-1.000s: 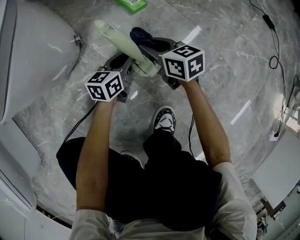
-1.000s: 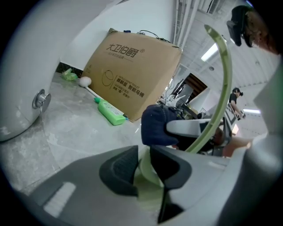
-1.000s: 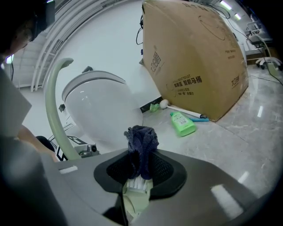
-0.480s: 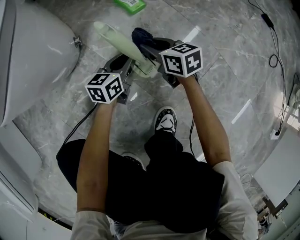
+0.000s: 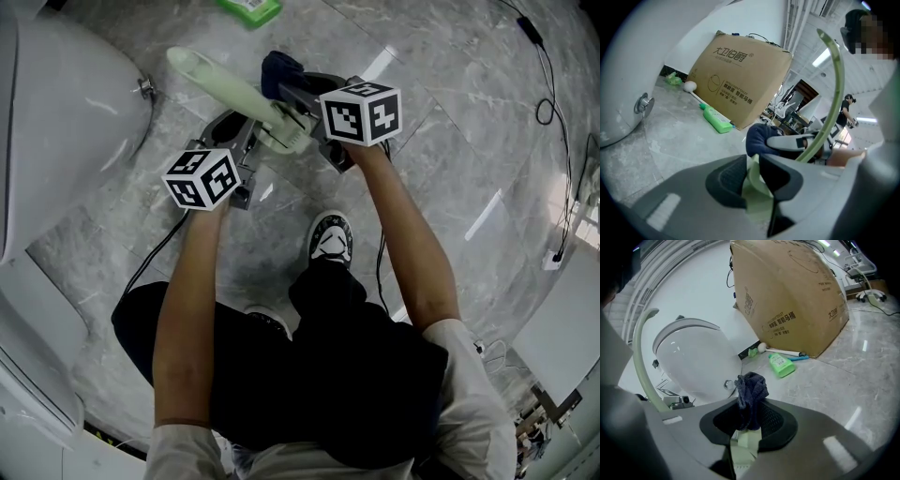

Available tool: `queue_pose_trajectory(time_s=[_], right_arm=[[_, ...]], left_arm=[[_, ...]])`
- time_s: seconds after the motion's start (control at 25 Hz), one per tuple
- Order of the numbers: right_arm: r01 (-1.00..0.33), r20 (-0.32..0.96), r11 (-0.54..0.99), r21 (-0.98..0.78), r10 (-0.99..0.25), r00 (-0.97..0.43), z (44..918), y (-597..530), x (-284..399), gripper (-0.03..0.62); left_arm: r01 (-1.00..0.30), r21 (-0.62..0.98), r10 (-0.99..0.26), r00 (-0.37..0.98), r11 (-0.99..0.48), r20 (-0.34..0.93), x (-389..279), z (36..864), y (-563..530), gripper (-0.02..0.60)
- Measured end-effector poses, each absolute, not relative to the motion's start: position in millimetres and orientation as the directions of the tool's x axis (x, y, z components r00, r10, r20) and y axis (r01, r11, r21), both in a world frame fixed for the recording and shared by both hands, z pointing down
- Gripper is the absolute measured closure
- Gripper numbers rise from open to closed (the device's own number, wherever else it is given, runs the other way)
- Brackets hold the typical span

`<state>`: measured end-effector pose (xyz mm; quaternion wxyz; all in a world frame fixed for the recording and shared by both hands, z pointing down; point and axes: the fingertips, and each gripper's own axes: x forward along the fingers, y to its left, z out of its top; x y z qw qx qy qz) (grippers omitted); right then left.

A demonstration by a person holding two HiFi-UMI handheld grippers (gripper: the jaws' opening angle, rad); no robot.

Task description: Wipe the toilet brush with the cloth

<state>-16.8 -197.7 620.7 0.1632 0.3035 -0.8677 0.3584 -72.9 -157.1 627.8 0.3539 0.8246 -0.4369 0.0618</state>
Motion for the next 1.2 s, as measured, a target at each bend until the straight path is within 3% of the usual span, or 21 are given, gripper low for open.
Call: queue_pose_trajectory(time_s=[0.36,1.2], right_arm=[[-0.627,0.463,0.477,-0.616,-0.426,-0.778,627,-201,-15,0.507],[-0.689,0.520,0.408,-0.599,-0.456,-0.722,644,-205,-6,0.510]], left_arm=[[-0.767,0.523,-0.680,0.608,-0.372,0.410,-74,628,-157,0.581],[-0.772,0.505,-0.680,0.608,-0.386,0.409,-75,628,-154,0.581]])
